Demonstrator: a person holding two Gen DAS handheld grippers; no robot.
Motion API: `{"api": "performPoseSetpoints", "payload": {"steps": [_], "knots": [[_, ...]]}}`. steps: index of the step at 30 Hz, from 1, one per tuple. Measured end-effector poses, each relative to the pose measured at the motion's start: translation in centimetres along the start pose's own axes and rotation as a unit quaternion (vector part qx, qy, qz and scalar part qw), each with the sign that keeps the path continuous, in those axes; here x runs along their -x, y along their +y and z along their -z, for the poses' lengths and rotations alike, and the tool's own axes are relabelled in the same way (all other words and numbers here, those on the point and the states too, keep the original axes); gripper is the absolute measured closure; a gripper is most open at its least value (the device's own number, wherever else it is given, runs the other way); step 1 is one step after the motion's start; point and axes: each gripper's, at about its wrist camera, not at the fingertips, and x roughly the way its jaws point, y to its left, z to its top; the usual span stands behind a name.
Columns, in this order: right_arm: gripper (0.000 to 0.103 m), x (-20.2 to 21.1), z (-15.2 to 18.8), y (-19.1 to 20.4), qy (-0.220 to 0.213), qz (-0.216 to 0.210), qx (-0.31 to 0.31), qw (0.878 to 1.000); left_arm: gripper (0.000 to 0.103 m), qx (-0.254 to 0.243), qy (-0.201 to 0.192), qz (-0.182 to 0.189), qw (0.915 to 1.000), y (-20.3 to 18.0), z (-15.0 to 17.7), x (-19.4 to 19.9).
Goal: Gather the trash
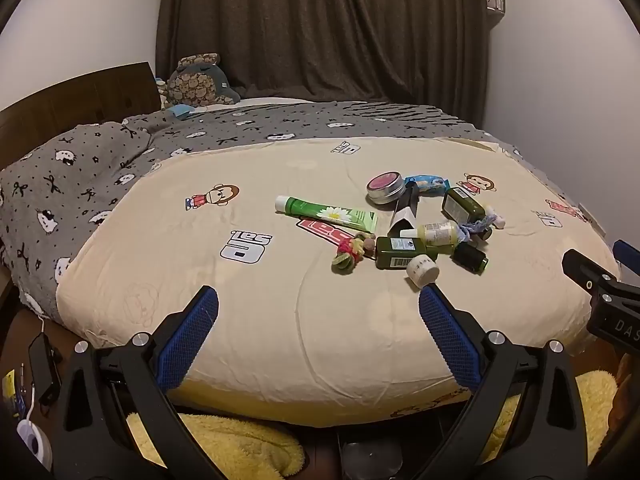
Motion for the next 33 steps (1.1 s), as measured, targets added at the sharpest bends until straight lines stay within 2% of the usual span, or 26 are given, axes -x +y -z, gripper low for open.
{"api": "performPoseSetpoints", "payload": {"steps": [33], "knots": [[0.003, 0.6, -0.1, -0.2, -0.011, -0.010, -0.007, 1.000, 0.008, 0.005, -0.011, 0.006, 0.9999, -0.1, -0.7, 1.2]]}}
